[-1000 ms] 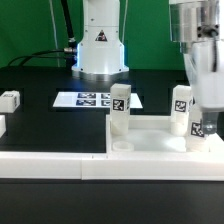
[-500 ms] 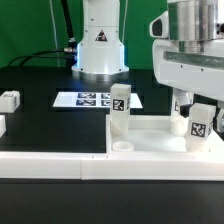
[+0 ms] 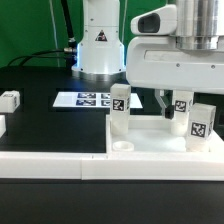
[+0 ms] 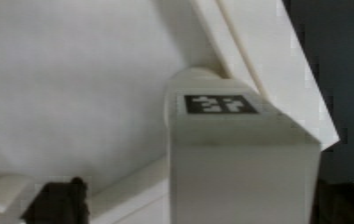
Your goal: Assemble square table
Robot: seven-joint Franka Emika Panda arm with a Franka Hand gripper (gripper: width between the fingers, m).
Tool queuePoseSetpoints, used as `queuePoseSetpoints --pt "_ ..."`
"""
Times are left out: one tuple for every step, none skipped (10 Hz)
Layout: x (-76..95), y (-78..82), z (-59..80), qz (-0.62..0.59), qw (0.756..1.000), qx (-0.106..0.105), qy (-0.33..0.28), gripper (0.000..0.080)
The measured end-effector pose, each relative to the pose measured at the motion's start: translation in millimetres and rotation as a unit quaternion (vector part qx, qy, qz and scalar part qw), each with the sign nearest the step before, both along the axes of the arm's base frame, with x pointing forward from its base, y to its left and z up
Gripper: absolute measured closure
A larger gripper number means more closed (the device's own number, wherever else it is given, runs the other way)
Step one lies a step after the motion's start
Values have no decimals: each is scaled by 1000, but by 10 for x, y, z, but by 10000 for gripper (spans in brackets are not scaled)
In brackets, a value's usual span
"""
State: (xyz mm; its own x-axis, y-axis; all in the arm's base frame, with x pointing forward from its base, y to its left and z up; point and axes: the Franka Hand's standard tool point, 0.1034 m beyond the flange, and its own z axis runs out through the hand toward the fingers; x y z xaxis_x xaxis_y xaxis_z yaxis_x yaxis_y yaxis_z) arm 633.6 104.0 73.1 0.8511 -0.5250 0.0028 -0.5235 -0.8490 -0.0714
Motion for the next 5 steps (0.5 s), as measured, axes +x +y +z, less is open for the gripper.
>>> queuePoseSetpoints --pt "1 -9 0 1 1000 0 0 279" --pt "1 -11 0 -16 1000 0 1 431" --pt "1 -10 0 -47 999 2 3 431" --pt "1 -11 -1 -73 997 3 4 510" --pt "0 -10 -1 -119 993 5 7 510"
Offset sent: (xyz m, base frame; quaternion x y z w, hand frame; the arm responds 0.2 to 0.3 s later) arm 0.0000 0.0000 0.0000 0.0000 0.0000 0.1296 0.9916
